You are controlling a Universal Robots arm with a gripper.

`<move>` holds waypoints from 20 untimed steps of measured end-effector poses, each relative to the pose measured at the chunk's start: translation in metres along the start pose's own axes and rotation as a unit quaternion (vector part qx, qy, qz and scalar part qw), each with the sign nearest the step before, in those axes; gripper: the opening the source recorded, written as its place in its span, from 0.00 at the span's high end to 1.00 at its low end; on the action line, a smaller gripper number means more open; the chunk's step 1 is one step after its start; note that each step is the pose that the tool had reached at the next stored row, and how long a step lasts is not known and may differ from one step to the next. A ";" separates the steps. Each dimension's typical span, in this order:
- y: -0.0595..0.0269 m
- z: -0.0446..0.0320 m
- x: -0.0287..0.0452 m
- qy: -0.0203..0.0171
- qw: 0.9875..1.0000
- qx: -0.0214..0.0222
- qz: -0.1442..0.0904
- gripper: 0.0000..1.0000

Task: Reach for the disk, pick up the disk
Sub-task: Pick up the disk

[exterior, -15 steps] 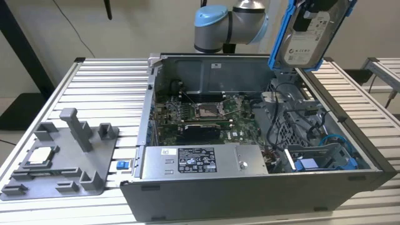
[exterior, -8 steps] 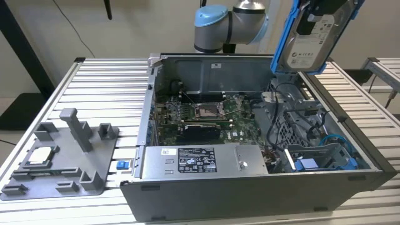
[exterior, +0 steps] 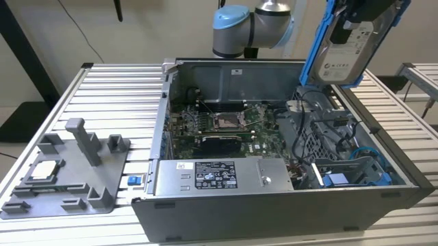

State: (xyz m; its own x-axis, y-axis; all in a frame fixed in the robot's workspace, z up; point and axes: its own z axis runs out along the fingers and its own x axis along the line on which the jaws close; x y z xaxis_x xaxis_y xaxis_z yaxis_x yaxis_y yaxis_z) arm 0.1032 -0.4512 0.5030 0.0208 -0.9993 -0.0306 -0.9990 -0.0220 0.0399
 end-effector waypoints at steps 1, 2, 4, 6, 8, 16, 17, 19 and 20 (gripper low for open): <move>0.0000 0.0000 0.0025 0.000 1.000 0.000 0.000 1.00; 0.0001 0.0000 0.0053 0.000 1.000 0.000 0.000 1.00; 0.0002 0.0002 0.0104 0.000 1.000 0.000 0.000 1.00; 0.0003 0.0002 0.0151 0.000 1.000 0.000 0.000 1.00; 0.0004 0.0003 0.0194 0.000 1.000 0.000 0.000 1.00; 0.0007 0.0005 0.0349 0.000 1.000 0.000 0.000 1.00; 0.0007 0.0006 0.0368 0.000 1.000 0.000 0.000 1.00; 0.0008 0.0006 0.0409 0.000 1.000 0.000 0.000 1.00; 0.0009 0.0006 0.0429 0.000 1.000 0.000 0.000 1.00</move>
State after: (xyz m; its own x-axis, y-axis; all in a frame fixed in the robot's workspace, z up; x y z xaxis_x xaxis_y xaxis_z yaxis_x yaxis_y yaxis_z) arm 0.1032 -0.4940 0.5011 0.0198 -0.9993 -0.0306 -0.9990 -0.0210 0.0399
